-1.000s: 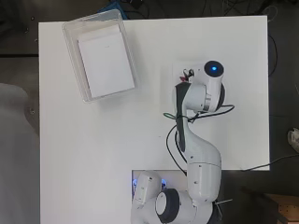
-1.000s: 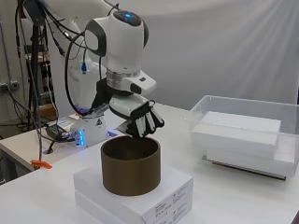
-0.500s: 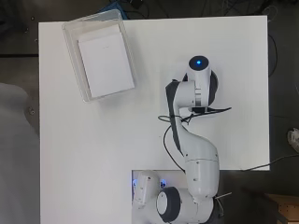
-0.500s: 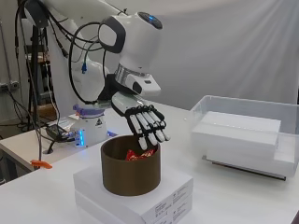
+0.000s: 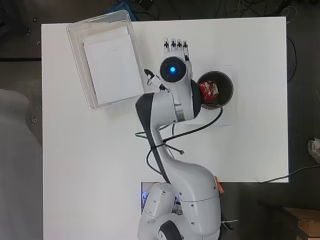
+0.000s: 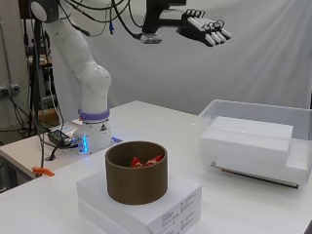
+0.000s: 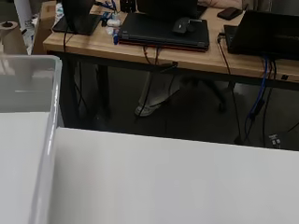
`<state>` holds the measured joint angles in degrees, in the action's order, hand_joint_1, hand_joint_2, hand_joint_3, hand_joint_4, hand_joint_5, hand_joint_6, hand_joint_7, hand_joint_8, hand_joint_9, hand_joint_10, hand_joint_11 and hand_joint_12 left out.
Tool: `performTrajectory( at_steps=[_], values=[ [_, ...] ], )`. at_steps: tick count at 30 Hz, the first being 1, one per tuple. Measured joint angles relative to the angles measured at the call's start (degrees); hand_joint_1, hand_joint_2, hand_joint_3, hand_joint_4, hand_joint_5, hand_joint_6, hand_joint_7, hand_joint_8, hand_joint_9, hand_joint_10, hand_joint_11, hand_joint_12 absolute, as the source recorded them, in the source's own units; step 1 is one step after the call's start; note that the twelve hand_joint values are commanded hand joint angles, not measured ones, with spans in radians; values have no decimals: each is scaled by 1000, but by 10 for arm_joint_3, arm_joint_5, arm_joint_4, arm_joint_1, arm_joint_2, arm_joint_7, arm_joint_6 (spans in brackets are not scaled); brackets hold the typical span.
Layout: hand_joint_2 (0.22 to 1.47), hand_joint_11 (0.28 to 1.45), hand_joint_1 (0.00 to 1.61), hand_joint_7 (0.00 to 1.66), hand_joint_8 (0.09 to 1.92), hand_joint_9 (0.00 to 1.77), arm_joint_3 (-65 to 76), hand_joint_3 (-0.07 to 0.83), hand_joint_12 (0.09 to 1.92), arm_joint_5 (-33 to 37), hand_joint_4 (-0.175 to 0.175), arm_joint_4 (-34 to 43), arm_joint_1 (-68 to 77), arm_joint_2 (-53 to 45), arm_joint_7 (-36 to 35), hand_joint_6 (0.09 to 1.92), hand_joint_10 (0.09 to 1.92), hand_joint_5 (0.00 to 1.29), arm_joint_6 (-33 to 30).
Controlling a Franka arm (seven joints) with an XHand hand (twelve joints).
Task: Teleoperate dual arm-hand system to remove items from a box
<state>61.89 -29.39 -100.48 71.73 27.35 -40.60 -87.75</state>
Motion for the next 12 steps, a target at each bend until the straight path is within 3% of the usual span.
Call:
performTrajectory(
  at_steps=[3, 5, 7, 8, 9, 10, 12],
  values=[
    [914, 499, 103, 400, 87, 448, -27, 3, 87, -4, 39, -26, -9, 3, 16, 87, 87, 261, 3],
    [969, 588, 105, 496, 87, 621, -38, 6, 87, -1, 37, -41, -17, 7, 18, 87, 87, 307, 5],
    [1164, 693, 36, 1025, 87, 1143, -40, 16, 646, 25, 112, -48, -31, 17, 4, 87, 173, 780, 10],
    [1222, 733, 18, 1200, 87, 1338, -39, 12, 953, 47, 127, -49, -38, 23, -13, 87, 177, 916, 21],
    [1244, 773, 8, 1343, 87, 1476, -33, 7, 1146, 76, 147, -50, -45, 25, -39, 89, 158, 1049, 47],
    [1214, 722, 3, 1273, 87, 1398, -26, -4, 1039, 97, 134, -54, -45, 20, -66, 87, 98, 1025, 79],
    [1143, 605, 0, 842, 87, 970, -18, -8, 437, 118, 55, -73, -38, -17, -137, 87, 87, 656, 148]
  ],
)
